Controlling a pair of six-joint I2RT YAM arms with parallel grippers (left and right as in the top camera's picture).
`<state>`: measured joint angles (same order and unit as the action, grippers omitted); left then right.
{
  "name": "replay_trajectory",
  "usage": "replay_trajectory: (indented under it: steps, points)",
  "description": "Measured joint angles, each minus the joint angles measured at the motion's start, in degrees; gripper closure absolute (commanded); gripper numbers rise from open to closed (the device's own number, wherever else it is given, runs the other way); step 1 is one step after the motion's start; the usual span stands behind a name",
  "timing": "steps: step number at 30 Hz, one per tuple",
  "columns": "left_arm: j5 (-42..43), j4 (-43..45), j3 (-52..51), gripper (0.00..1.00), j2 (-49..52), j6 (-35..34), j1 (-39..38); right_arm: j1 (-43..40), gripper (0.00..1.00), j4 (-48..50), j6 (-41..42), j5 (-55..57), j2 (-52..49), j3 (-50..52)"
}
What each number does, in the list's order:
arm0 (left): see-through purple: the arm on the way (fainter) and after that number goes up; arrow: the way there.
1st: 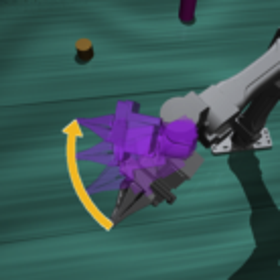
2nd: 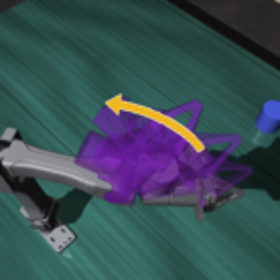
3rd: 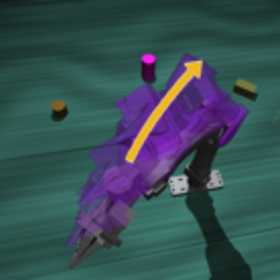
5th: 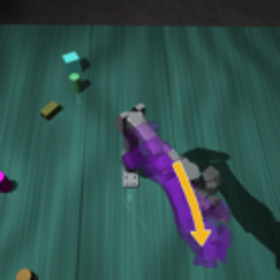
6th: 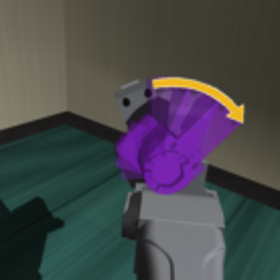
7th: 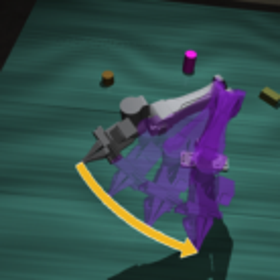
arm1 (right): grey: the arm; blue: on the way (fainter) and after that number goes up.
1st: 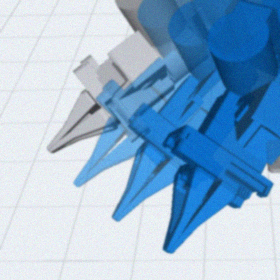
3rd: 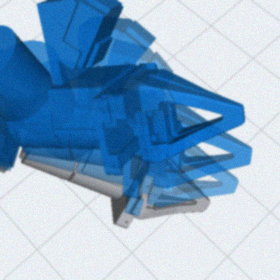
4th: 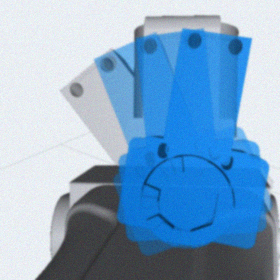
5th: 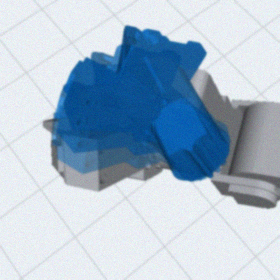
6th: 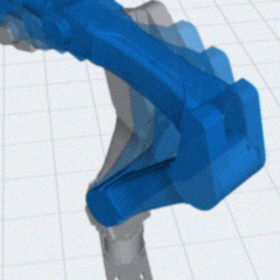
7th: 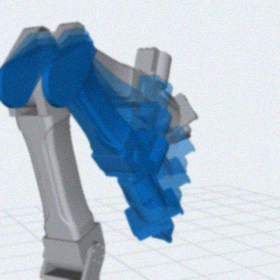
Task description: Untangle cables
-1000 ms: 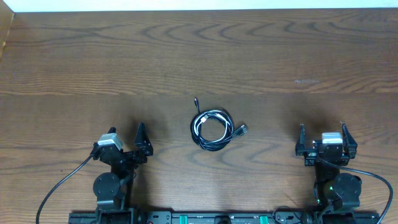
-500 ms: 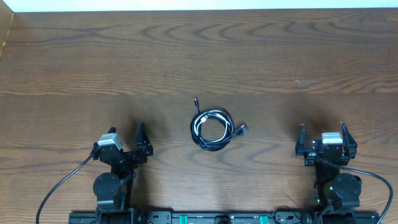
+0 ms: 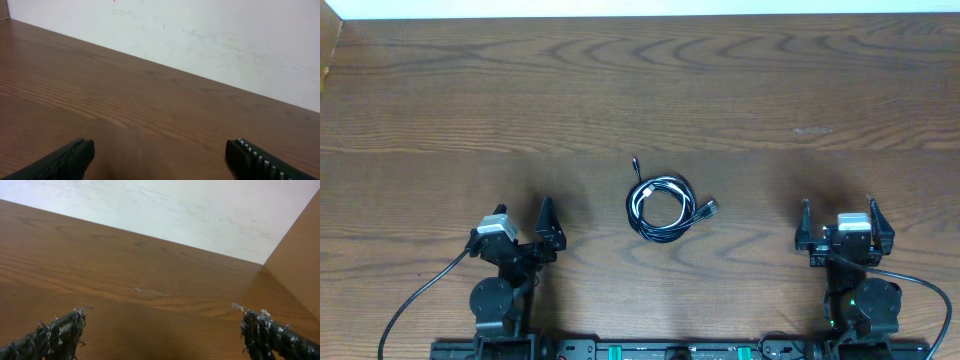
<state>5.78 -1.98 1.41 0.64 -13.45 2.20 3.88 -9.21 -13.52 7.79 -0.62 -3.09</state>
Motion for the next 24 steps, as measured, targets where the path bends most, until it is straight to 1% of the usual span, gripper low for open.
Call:
replay_trajectory:
  steps: [20,24]
  points:
    - [-0.11,0.04,0.00,0.11,0.00,-0.02,0.00,0.00,0.01,0.15,0.02,-0.02,0.00,0.00]
    - [0.42,0.61,0.00,0.11,0.00,-0.33,0.00,0.00,0.01,3.21,2.03,-1.90,-0.02,0.04]
